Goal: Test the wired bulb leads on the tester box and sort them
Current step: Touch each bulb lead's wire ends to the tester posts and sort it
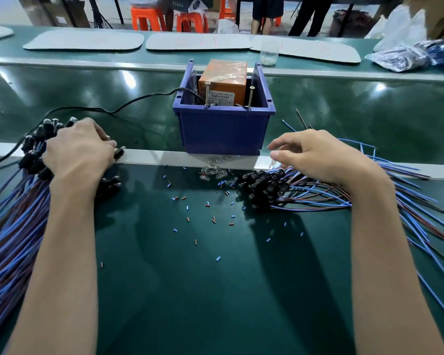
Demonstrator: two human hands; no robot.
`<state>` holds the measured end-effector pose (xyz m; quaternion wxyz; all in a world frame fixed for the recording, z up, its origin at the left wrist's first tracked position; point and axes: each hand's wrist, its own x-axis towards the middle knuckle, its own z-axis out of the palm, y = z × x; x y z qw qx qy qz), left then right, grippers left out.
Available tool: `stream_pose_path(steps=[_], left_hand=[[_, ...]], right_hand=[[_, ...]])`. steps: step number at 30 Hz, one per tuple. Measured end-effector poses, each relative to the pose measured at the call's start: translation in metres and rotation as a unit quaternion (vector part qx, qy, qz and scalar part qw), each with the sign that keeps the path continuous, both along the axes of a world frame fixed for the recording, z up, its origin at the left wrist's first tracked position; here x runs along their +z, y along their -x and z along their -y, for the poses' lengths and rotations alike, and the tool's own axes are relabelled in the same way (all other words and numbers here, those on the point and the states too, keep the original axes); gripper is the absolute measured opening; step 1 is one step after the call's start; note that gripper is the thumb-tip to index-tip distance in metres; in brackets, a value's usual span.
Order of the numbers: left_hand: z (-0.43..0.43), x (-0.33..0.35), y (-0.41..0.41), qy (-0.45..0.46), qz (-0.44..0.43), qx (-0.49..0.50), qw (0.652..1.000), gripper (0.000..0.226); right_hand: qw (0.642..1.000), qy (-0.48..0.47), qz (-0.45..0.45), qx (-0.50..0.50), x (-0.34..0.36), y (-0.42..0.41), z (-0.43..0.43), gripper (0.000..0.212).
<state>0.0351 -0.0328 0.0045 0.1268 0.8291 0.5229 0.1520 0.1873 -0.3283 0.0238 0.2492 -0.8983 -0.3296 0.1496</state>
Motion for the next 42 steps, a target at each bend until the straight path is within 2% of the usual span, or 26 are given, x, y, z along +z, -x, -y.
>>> stream_pose_path(steps=[5,13,17,23,29,33,35,39,42], left_hand=[[0.006,0.005,0.0,-0.056,0.068,-0.002,0.996,0.02],[0.023,0.01,-0.01,-0.156,0.221,-0.025,0.962,0.021],[0.037,0.014,-0.015,-0.182,0.314,-0.072,0.929,0.023],[0.07,0.028,-0.024,-0.186,0.424,-0.2,0.863,0.035],[0.116,0.047,-0.032,-0.182,0.495,-0.321,0.787,0.024],[0.148,0.051,-0.034,-0.127,0.51,-0.435,0.731,0.015],[0.157,0.048,-0.034,-0.109,0.491,-0.469,0.726,0.014],[0.16,0.044,-0.034,-0.08,0.472,-0.516,0.71,0.012],[0.164,0.047,-0.034,-0.042,0.492,-0.533,0.687,0.012]], right_hand=[[0.999,-0.034,0.001,0.004,0.0,0.001,-0.002,0.016],[0.997,-0.078,0.01,0.016,0.0,0.006,-0.012,0.015],[0.995,-0.094,0.005,0.022,0.001,0.01,-0.014,0.014],[0.988,-0.146,0.014,0.042,0.009,0.015,-0.017,0.012],[0.945,-0.306,-0.032,0.109,0.019,0.029,-0.027,0.036],[0.884,-0.412,-0.101,0.195,0.022,0.038,-0.037,0.038],[0.859,-0.453,-0.111,0.209,0.022,0.04,-0.039,0.037],[0.84,-0.492,-0.119,0.195,0.022,0.039,-0.035,0.036],[0.833,-0.523,-0.115,0.142,0.025,0.037,-0.035,0.025]])
